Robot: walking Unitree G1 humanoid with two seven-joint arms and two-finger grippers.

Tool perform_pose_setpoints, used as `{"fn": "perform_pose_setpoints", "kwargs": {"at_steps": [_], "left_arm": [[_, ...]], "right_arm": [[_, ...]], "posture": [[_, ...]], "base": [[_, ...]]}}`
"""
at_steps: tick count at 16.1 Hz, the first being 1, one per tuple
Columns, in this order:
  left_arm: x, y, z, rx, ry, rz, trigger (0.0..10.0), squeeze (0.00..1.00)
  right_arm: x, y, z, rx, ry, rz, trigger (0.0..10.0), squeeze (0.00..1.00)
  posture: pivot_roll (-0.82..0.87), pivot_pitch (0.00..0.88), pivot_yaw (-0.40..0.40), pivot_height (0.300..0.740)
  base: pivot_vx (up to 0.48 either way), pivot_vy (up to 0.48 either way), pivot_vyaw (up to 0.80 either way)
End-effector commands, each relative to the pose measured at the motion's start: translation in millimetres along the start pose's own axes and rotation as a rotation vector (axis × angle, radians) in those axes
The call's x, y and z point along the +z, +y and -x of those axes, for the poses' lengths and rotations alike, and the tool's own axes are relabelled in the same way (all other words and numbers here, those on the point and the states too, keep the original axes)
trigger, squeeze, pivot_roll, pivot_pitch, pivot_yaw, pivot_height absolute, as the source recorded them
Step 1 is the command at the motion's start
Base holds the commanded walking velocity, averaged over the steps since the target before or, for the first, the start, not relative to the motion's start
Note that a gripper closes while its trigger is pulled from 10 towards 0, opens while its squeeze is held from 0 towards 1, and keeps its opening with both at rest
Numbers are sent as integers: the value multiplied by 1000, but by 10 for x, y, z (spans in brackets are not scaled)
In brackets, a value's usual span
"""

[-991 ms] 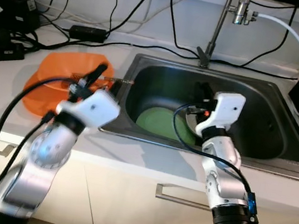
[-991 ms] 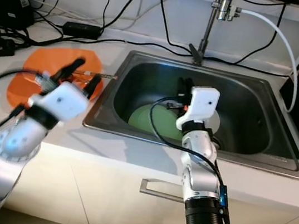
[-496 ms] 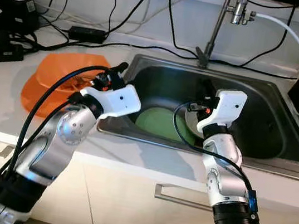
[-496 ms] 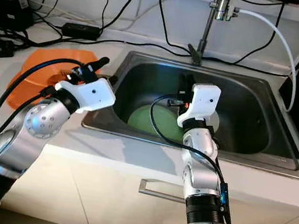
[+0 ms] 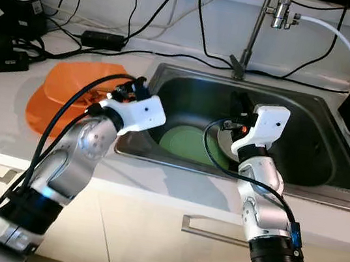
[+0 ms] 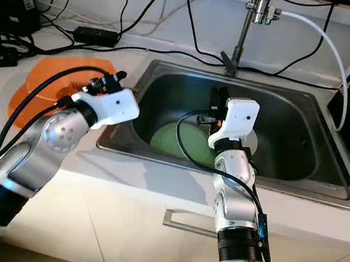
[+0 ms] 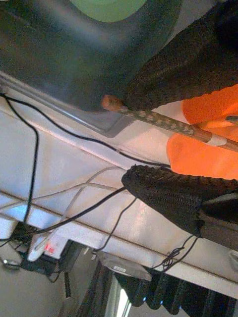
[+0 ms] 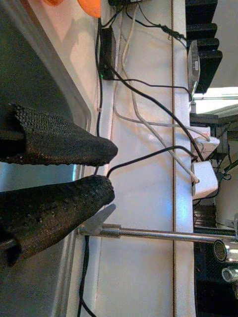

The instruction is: Kitchen organization

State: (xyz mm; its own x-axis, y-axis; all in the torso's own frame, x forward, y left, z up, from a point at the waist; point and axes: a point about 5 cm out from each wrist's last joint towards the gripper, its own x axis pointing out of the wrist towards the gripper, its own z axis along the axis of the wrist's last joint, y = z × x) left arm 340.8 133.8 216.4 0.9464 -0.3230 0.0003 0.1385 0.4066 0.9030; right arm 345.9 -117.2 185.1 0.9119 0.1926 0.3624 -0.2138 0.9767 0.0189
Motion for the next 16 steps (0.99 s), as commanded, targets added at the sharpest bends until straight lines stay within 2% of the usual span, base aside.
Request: {"fn": "perform_pose_setpoints", "kwargs": {"at_steps": [1, 8, 16], "left_arm": [[8, -3, -43, -19, 19, -10, 10000, 0], [23, -139, -181, -71, 59, -39, 10000, 0], [57, -189, -313, -33, 77, -105, 10000, 0]], "right_arm": [[45, 3, -33, -5, -19, -6, 10000, 0], [52, 12, -31, -10, -23, -11, 10000, 0], [50, 21, -26, -9, -22, -14, 10000, 0]], "posture": [[131, 27, 12, 740], [119, 28, 13, 740], [113, 26, 12, 740]], "base": [[0, 0, 0], [0, 0, 0], [0, 0, 0]]}}
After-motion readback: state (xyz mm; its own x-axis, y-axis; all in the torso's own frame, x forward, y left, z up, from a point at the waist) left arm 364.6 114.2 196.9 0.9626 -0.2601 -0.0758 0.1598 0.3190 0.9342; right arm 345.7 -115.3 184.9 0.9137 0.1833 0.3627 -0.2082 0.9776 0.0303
